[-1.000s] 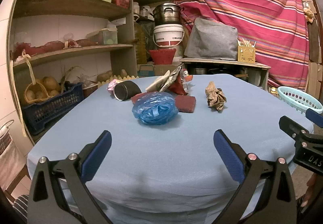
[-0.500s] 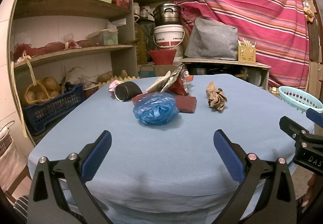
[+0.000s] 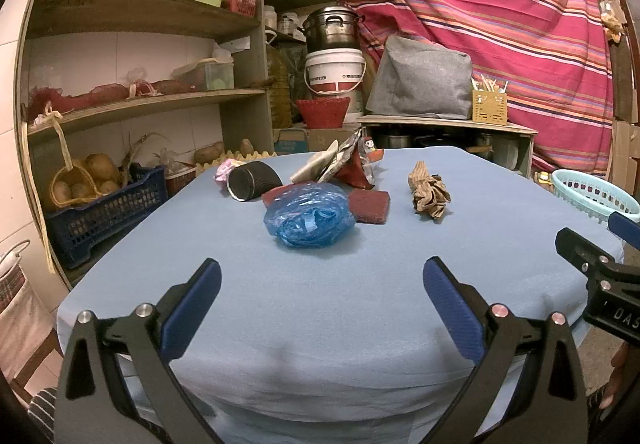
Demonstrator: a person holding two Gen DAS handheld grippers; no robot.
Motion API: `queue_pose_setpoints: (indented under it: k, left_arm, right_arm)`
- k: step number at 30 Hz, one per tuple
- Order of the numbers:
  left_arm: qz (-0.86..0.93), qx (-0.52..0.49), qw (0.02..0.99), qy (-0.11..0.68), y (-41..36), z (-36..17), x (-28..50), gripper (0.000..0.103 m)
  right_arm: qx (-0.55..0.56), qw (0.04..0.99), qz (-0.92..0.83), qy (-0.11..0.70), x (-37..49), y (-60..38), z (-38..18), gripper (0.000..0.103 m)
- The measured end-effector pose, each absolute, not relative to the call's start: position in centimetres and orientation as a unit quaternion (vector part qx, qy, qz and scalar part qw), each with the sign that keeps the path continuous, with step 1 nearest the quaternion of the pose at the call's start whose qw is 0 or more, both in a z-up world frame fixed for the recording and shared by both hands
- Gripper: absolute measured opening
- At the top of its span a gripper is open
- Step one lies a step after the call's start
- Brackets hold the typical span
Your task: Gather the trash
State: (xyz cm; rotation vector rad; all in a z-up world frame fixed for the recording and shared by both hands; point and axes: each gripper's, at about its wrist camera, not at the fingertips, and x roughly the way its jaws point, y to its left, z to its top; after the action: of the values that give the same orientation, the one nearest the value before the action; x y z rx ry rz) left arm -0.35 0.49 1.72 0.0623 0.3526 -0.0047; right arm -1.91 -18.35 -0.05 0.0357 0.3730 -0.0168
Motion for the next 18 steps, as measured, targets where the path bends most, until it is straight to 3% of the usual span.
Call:
queue_pose_setpoints:
  k: [18]
  left_arm:
    - [-0.002, 0.033, 0.984, 0.175, 0.30, 1.43, -0.35, 0.099]
  right_arm:
    - [0.016, 0.983, -0.009, 0.185, -1.95, -18.25, -0.08, 0.099]
